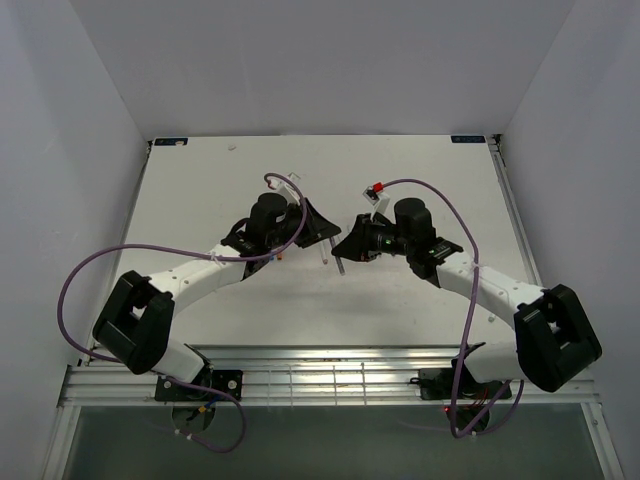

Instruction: Open the pen caps

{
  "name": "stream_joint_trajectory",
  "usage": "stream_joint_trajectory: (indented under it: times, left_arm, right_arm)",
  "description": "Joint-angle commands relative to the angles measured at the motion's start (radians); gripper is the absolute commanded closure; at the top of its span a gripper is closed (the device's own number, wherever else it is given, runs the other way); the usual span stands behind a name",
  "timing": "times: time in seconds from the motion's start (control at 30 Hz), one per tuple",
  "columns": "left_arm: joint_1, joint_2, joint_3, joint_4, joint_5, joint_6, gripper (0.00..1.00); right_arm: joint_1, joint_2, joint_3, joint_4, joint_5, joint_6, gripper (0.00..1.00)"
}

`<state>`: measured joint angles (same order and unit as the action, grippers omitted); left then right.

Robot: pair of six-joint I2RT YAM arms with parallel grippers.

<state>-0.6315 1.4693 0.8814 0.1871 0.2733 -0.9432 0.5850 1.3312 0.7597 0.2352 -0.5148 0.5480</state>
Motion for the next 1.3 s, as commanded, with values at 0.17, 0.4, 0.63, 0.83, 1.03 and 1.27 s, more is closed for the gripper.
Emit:
stream_joint_trajectory:
  times: [0.17,0.4,0.63,0.83,1.03,1.27]
  left_arm:
    - [-0.023,-0.009,0.042,0.018,0.018,-0.058,1.0]
    - [-0.023,-0.004,0.1,-0.107,-0.066,-0.042,1.0]
    - [-0.008,0.014,0.231,-0.316,-0.302,-0.08,1.0]
    - [0.166,0.111,0.347,-0.334,-0.186,-0.072,1.0]
    - [0.254,0.04,0.318,-0.233,-0.083,0.026,1.0]
    - [0.283,-0.156,0.219,-0.537,-0.429,0.126,1.0]
  right_arm:
    - [0.022,0.068,0.043,0.059,-0.013,-0.048,0.63]
    - [0.048,0.085,0.066,0.032,0.042,-0.074,0.92]
    - [0.277,0.068,0.119,-0.216,0.757,-0.256,0.92]
    - [0.404,0.099,0.119,-0.33,1.13,-0.352,0.92]
    - [0.294,0.017,0.047,-0.186,0.688,-0.373,0.92]
    - [-0.008,-0.009,0.085,-0.214,0.398,-0.326,0.92]
